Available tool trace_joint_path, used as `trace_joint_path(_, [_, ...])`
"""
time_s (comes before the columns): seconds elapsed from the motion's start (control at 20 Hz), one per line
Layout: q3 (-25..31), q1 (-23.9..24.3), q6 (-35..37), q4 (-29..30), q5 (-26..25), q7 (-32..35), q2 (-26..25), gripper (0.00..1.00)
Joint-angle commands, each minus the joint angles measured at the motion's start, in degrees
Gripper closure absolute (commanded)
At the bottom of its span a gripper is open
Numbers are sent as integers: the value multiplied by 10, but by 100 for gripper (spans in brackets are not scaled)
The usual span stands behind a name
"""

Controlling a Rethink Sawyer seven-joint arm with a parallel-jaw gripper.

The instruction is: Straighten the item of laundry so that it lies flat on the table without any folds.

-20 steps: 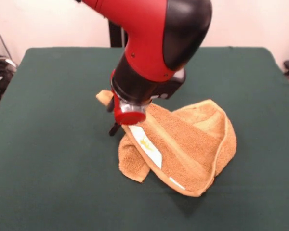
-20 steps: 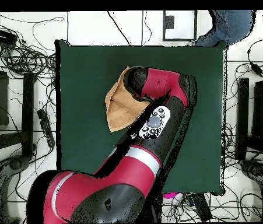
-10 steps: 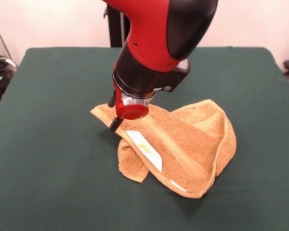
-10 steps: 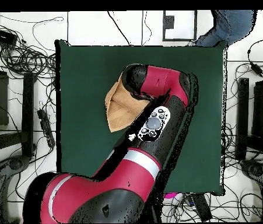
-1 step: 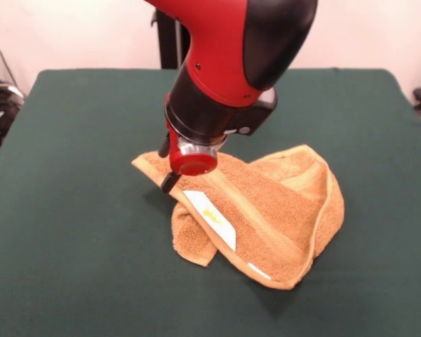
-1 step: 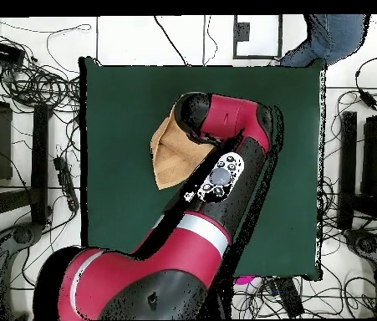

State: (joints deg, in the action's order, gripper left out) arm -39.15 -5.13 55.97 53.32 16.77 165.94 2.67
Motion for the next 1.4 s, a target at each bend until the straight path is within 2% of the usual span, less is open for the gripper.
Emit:
trace_joint_path(0.05, [91,-22,26,84,-9,8,-4,0])
trace_joint_path(0.65, [109,-12,-47,95,-3,21,-28,0])
trace_joint_path(0.8, [109,-11,-115,96,-3,41,-40,0])
trace_joint_path(0.9, [91,-24,-161,89,-5,80,-56,0])
trace_joint_path(1.15, [74,-39,-181,84,4,108,-66,0])
trace_joint_path(1.4, [73,-40,-177,89,10,92,-52,0])
